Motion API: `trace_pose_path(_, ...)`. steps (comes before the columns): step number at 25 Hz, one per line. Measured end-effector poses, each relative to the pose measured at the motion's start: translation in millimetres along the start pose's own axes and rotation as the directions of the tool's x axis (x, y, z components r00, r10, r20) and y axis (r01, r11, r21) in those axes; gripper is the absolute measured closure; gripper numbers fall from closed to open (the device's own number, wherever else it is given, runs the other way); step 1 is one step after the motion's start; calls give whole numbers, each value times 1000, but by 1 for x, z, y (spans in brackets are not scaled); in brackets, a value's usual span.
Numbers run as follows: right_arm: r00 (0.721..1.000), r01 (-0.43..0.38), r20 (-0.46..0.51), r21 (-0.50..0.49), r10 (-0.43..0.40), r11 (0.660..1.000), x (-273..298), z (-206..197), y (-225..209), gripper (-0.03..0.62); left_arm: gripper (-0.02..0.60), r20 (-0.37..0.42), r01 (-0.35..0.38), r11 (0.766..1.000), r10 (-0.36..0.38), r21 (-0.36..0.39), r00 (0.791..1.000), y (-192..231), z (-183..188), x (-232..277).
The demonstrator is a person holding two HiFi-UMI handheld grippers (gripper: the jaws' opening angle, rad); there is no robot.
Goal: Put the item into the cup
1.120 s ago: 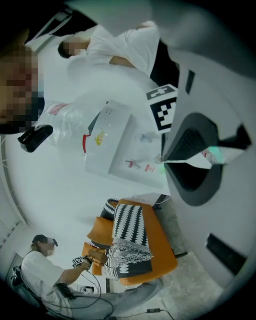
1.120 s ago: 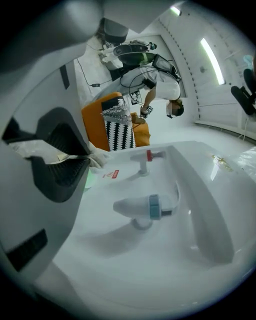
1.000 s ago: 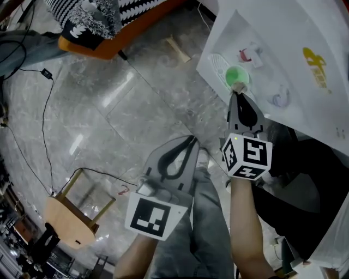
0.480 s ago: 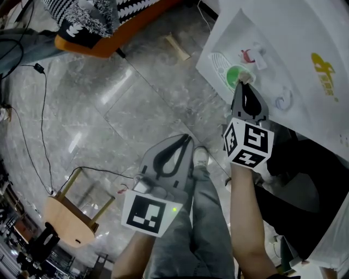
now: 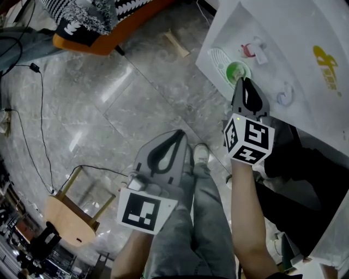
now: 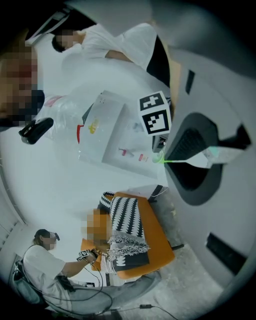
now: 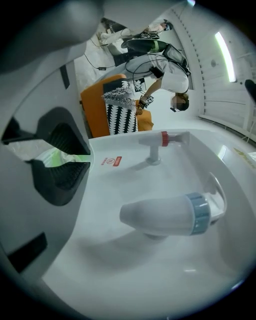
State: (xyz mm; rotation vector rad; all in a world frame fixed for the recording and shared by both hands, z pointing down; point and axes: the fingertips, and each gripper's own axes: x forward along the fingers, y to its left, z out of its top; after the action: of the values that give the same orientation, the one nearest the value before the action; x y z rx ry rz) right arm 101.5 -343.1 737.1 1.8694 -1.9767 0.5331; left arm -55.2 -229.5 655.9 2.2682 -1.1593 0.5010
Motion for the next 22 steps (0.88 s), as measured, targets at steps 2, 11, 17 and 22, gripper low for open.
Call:
trace_pose_path(2, 1000, -1, 12, 8, 1, 1000, -3, 1, 0, 560, 568, 0, -5, 1000, 5, -5, 1000, 2, -2, -1)
trace_pose_path(11, 999, -19, 45, 15, 18, 1000, -50, 4, 11, 560, 568, 22, -21, 1000, 21, 3, 1000, -1, 5, -11)
trace_pose_path(17, 994, -63, 95, 0, 63, 998, -93, 26, 20, 560, 568, 56, -33, 999, 33, 7, 998, -10, 16, -34)
trace_pose_path(22, 981, -103, 159, -58, 111, 993, -132, 65, 27, 563, 568, 128, -56, 998, 55, 0, 990, -12, 30, -57)
